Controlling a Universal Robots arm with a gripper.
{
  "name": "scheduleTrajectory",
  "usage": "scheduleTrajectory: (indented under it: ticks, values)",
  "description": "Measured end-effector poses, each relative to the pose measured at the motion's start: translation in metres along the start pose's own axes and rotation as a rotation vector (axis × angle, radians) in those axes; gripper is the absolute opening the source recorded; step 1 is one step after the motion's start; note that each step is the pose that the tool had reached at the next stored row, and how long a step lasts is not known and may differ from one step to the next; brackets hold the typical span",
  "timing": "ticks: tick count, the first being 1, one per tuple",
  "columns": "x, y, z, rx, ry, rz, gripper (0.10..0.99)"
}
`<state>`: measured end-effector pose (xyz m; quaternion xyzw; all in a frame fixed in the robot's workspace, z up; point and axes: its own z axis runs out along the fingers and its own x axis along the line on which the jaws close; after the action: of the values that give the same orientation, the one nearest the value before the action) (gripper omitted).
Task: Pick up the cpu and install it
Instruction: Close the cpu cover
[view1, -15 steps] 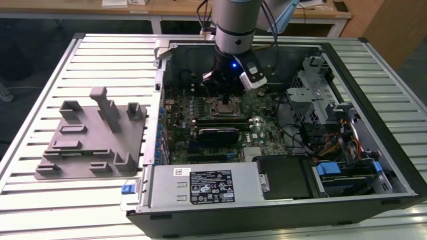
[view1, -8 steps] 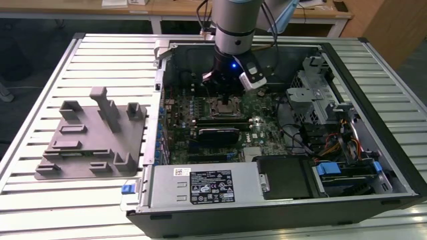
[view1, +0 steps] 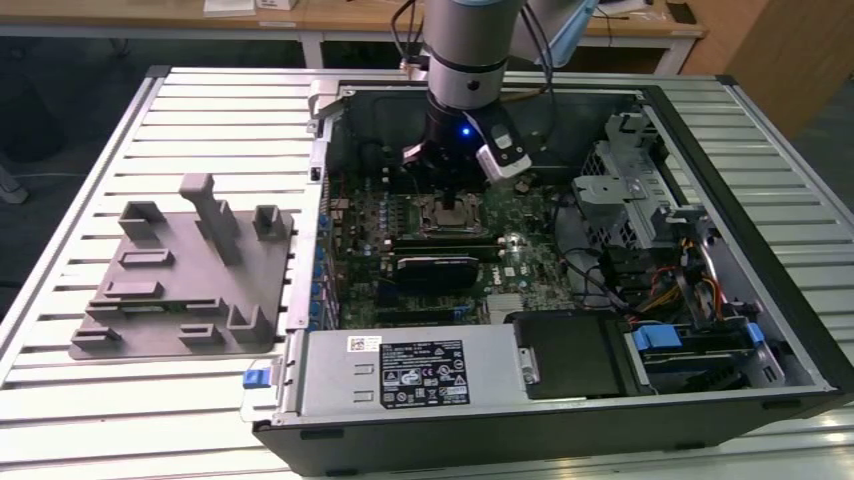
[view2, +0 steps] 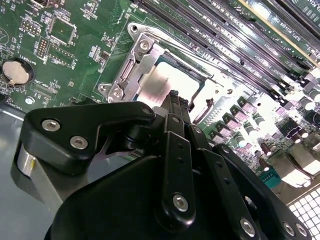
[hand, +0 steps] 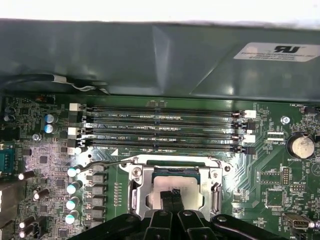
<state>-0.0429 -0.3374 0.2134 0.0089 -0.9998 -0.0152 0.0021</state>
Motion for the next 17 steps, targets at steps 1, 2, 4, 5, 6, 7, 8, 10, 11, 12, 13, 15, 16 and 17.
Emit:
scheduleTrajectory:
  ticks: [1,2,4,5,6,7,8,10,11,12,13,15,16,17]
  values:
    - [0.0007,0.0000,0.0000,0.000,0.0000,0.000,0.106]
    - [0.0013,0.0000,0.0001,0.000,0.0000,0.000,0.106]
    - [0.0022,0.0000,0.0004,0.000,0.0000,0.000,0.106]
    - [0.0025,0.0000,0.0006,0.000,0.0000,0.000,0.106]
    - [0.0029,0.0000,0.0008,0.000,0.0001,0.000,0.106]
    - [0.0035,0.0000,0.0010,0.000,0.0001,0.000,0.106]
    - [0.0042,0.0000,0.0012,0.000,0.0000,0.000,0.106]
    - [0.0058,0.0000,0.0016,0.000,0.0000,0.002,0.106]
    - [0.0066,0.0000,0.0018,0.000,0.0000,0.003,0.106]
    - [0.0073,0.0000,0.0020,0.000,-0.0001,0.003,0.106]
    - [0.0080,0.0000,0.0022,0.000,-0.0001,0.004,0.106]
    - [0.0100,0.0000,0.0028,0.000,-0.0001,0.004,0.106]
    - [0.0114,0.0000,0.0031,0.000,-0.0002,0.004,0.106]
    - [0.0129,0.0000,0.0035,0.000,-0.0003,0.004,0.106]
